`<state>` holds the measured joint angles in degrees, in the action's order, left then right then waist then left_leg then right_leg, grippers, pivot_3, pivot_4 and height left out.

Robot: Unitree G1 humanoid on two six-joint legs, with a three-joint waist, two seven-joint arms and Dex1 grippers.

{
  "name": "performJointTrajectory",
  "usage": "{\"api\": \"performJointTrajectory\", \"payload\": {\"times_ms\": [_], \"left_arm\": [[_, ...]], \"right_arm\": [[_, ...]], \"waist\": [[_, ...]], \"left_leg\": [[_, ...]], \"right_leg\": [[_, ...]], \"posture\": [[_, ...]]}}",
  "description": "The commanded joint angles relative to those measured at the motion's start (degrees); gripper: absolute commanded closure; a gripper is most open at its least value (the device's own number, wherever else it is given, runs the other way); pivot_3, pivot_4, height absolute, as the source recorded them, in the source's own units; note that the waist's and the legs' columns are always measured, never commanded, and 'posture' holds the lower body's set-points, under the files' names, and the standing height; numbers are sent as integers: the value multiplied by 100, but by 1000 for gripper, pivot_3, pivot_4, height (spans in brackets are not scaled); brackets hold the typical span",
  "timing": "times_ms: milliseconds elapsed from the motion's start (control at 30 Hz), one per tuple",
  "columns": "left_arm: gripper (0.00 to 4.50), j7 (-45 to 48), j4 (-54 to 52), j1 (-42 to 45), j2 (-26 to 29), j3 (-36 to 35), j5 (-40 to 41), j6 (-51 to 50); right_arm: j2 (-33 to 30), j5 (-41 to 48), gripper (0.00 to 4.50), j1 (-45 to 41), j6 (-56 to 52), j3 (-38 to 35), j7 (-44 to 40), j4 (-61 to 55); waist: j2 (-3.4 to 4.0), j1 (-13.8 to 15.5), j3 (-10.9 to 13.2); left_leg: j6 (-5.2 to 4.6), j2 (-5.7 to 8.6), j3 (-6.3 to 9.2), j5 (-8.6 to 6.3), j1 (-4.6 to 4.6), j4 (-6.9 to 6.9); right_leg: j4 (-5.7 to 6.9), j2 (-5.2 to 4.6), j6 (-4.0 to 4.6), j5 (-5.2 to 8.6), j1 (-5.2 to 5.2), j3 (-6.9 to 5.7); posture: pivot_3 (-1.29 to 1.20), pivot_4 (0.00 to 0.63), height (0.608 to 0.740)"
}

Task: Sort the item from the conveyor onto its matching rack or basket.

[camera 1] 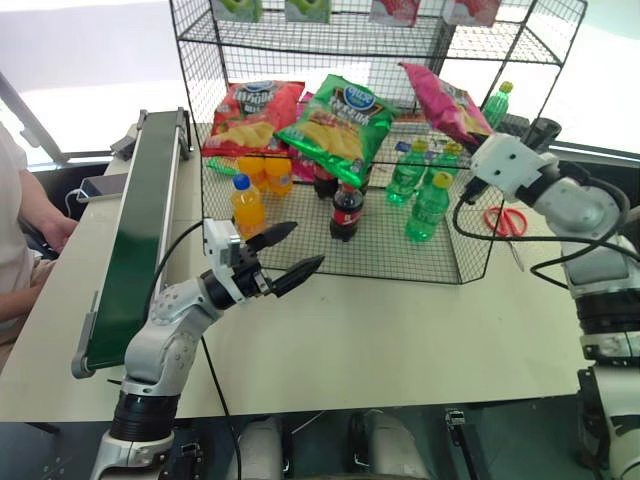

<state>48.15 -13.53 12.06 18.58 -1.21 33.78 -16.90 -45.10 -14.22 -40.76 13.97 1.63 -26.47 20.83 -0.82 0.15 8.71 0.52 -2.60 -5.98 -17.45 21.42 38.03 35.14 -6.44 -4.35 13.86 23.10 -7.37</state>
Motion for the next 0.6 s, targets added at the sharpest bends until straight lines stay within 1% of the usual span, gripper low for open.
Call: {"api": "performJointTrajectory", "payload": {"times_ms": [33,133,233,267,300,333,367,433,467,500,567,600], "left_arm": [[0,-27,-75,38,23,-22,-32,103],[0,-52,-101,26,22,-9,-52,105],[0,-94,-145,-13,27,8,-95,114],[0,-117,-160,-30,24,3,-103,114],[0,-135,-172,-53,21,-4,-99,106],[0,-138,-170,-71,33,-3,-125,122],[0,-155,-168,-85,40,-10,-151,143],[0,-188,-161,-108,62,-22,-201,170],[0,-211,-163,-117,98,-32,-178,81],[0,-236,-167,-119,128,-43,-154,5],[0,-279,-180,-111,203,-36,-210,-36],[0,-293,-187,-108,251,-36,-287,13]], "right_arm": [[-22,-181,4413,-282,203,30,174,160],[31,-71,4413,-302,166,8,124,287],[52,238,3653,-256,93,-112,-56,252],[68,363,3211,-236,26,-176,-106,208],[57,471,2615,-201,2,-213,-195,146],[63,716,2226,-123,-93,-257,-430,5],[94,942,1629,-55,-191,-344,-555,-154],[157,1598,760,167,-399,-481,-1043,-665],[117,1607,193,285,-125,-494,-1075,-884],[89,1704,193,411,66,-505,-1198,-1104],[124,2083,193,649,69,-611,-1411,-1474],[189,2579,193,822,-192,-729,-1599,-1817]], "waist": [[0,-1,0],[0,-2,0],[0,4,0],[0,1,0],[0,0,0],[0,3,0],[0,9,0],[0,15,0],[0,14,0],[0,13,0],[0,14,0],[0,15,0]], "left_leg": [[0,0,0,0,0,0],[0,0,0,0,0,1],[0,0,0,0,0,1],[0,0,0,0,0,0],[0,0,0,0,0,0],[0,-1,0,0,0,0],[0,0,0,0,0,0],[0,-1,2,0,1,0],[-1,-2,2,0,1,0],[-1,-2,2,0,0,0],[-1,-2,3,-1,-1,0],[-2,-2,3,-1,0,-1]], "right_leg": [[0,0,0,0,0,-1],[0,0,0,0,0,0],[0,0,0,0,-1,0],[0,0,0,0,-1,0],[0,0,0,0,-1,0],[0,0,0,0,-1,0],[0,0,0,0,-1,0],[-1,0,0,0,-1,-1],[-1,0,0,0,-1,-1],[-1,1,0,0,-1,-2],[0,0,0,0,-2,-2],[0,0,0,0,-1,-2]], "posture": [[0,150,740],[0,150,740],[0,150,740],[0,150,740],[0,150,740],[0,150,740],[0,150,740],[0,150,740],[0,150,740],[0,150,740],[0,150,740],[0,150,740]]}}
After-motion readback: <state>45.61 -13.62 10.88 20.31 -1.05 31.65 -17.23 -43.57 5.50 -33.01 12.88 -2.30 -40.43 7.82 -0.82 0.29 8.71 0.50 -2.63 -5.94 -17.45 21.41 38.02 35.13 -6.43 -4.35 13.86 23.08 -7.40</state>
